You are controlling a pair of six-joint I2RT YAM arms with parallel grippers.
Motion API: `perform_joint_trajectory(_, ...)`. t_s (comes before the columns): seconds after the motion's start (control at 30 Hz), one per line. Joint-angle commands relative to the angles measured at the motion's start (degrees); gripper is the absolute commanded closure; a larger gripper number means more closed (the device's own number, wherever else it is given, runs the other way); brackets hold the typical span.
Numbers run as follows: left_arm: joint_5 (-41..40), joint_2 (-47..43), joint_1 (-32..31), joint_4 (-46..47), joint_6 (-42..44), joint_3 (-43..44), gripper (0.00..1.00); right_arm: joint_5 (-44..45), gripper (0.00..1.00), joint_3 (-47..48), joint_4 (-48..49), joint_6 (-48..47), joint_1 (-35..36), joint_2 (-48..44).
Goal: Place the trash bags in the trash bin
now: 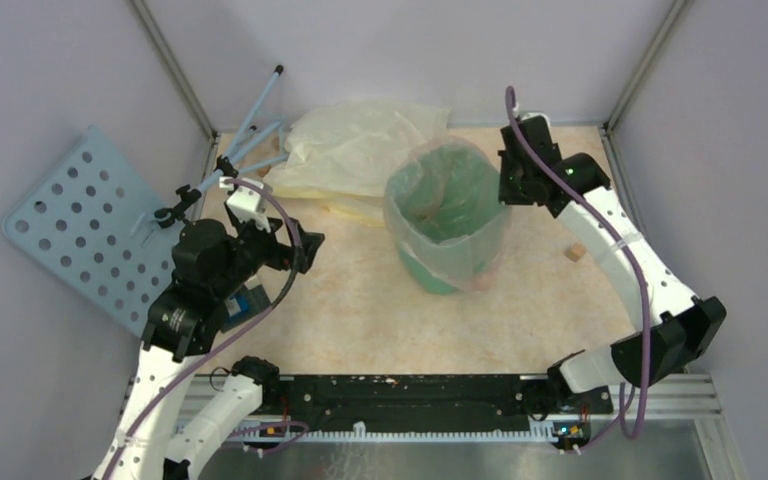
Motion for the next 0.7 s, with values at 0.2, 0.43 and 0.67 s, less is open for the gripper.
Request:
perform_joint_trajectory(0.2, 5.7, 2.9, 0.0, 7.9, -3.8, -3.0, 0.01, 11.5, 1.00, 6.1, 3.5, 3.0, -9.7, -2.0)
perform_joint_trajectory(0.43, 4.9, 3.6, 0.0, 11.2, -8.7, -6.2, 0.01, 7.2, 1.00, 2.3, 12.4, 7.9, -13.1, 0.9)
perform_joint_trajectory(0.67, 2.6, 4.5, 0.0, 13.2, -12.3, -8.8, 0.01, 5.0, 1.00, 0.2, 19.8, 18.3, -12.5, 3.1)
